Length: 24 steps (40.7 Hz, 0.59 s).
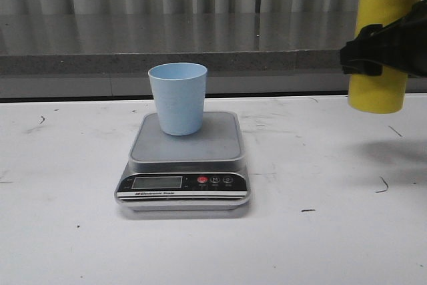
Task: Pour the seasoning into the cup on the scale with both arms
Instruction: 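Lower the yellow bottle upright back onto the table with the right gripper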
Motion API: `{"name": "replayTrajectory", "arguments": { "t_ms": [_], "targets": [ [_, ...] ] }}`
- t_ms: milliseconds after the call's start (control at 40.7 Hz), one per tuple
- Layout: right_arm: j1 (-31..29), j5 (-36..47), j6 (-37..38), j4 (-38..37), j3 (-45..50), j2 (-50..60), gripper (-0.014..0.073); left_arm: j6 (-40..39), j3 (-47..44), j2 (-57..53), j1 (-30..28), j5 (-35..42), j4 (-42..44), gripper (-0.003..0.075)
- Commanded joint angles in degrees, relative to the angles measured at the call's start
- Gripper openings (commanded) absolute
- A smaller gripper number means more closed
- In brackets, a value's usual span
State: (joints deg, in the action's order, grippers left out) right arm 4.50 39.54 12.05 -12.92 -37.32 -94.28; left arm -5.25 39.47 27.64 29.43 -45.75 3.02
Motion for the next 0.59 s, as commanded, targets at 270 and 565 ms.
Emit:
{"name": "replayTrajectory", "arguments": {
  "t_ms": [270,565],
  "targets": [
    [-0.1,20.6,-1.3,1.2,-1.7,-8.8,0.0287,-0.4,1.5,0.3,0.4,4.2,0.0,0.0365],
    [-0.1,21.7,-6.2,2.5,-3.7,-13.5,0.0297,-0.4,1.5,0.3,0.4,4.2,0.0,0.0365]
  ]
}}
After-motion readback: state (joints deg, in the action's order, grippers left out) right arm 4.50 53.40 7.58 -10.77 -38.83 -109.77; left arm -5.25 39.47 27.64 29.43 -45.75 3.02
